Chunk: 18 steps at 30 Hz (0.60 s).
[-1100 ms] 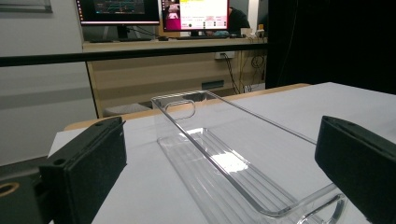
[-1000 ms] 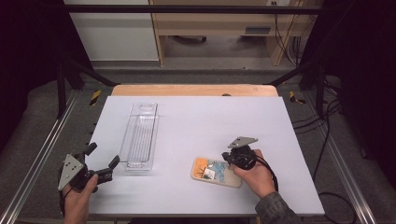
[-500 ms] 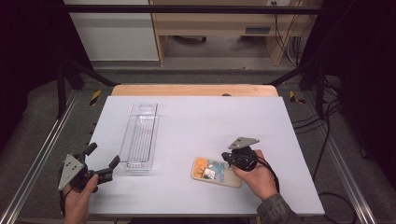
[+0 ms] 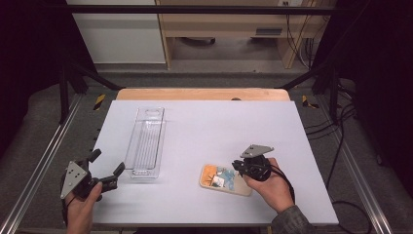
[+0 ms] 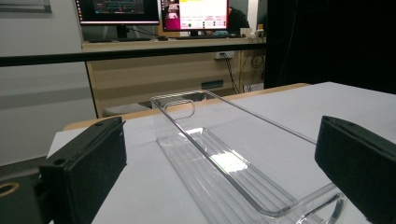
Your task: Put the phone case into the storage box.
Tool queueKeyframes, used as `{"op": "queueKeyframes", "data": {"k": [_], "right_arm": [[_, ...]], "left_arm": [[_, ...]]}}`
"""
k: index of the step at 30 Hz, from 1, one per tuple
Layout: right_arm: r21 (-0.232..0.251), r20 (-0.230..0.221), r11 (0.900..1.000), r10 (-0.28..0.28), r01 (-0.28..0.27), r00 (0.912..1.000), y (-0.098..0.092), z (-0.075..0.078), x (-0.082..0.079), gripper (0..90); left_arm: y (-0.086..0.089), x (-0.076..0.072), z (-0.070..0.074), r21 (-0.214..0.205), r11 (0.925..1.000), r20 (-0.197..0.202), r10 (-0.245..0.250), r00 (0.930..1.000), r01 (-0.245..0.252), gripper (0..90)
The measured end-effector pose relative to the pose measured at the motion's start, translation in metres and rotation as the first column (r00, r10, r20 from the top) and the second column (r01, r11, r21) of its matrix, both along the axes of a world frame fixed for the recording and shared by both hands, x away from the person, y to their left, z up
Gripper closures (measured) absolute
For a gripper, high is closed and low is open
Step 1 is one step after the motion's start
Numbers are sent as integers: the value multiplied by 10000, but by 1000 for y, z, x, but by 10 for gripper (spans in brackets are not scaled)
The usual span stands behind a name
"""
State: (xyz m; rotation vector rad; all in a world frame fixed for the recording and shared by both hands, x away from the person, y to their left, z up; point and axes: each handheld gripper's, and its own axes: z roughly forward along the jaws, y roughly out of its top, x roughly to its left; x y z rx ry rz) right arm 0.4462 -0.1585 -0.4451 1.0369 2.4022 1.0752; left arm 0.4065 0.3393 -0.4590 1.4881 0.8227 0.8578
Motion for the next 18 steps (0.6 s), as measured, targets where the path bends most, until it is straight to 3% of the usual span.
{"op": "queueKeyframes", "data": {"k": [9, 18], "right_arm": [[65, 44, 9999, 80, -81, 10000, -4, 3, -5, 736], [56, -78, 9997, 225, -225, 9997, -3, 4, -8, 539]], "left_arm": [[0, 0, 0, 7, 10000, -5, 3, 10000, -3, 22], [0, 0, 0, 21, 10000, -3, 4, 10000, -4, 22]]}}
